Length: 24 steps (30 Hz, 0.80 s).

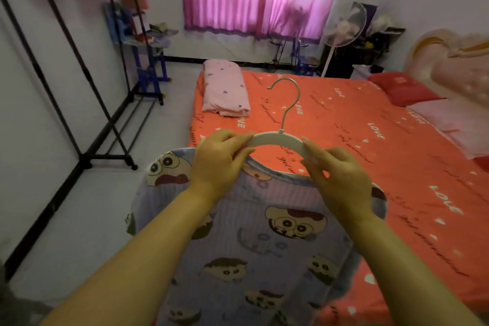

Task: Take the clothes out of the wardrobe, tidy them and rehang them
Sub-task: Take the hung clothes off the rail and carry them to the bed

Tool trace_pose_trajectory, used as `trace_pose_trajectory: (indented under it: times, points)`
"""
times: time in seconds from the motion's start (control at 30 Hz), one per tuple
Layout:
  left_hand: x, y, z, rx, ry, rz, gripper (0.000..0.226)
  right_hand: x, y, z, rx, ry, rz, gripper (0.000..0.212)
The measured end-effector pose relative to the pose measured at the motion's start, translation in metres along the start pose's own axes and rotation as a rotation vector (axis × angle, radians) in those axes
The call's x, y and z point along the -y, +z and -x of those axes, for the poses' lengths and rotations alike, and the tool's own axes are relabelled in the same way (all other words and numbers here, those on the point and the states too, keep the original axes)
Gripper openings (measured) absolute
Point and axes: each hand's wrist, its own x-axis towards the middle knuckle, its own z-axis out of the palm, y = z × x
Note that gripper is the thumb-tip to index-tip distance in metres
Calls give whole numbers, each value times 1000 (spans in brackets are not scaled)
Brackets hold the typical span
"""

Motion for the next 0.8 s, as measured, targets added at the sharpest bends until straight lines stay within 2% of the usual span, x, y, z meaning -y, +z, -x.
trace_pose_trajectory:
  times: [0.2, 0.47, 0.67, 0.8]
  points:
    - [63, 56, -40, 20, -175, -65, 30, -56, 89, -57, 87, -31, -118, 37]
    - [160, 116, -62, 102, -376, -154, 29, -94, 211, -92, 198, 13, -253, 33]
    - [233, 159, -63, 203, -449, -195, 31, -114, 296, -98, 240, 56, -262, 35]
    - [268, 183, -46, 270, -459, -232, 37, -132, 356, -99, 336, 113, -218, 35]
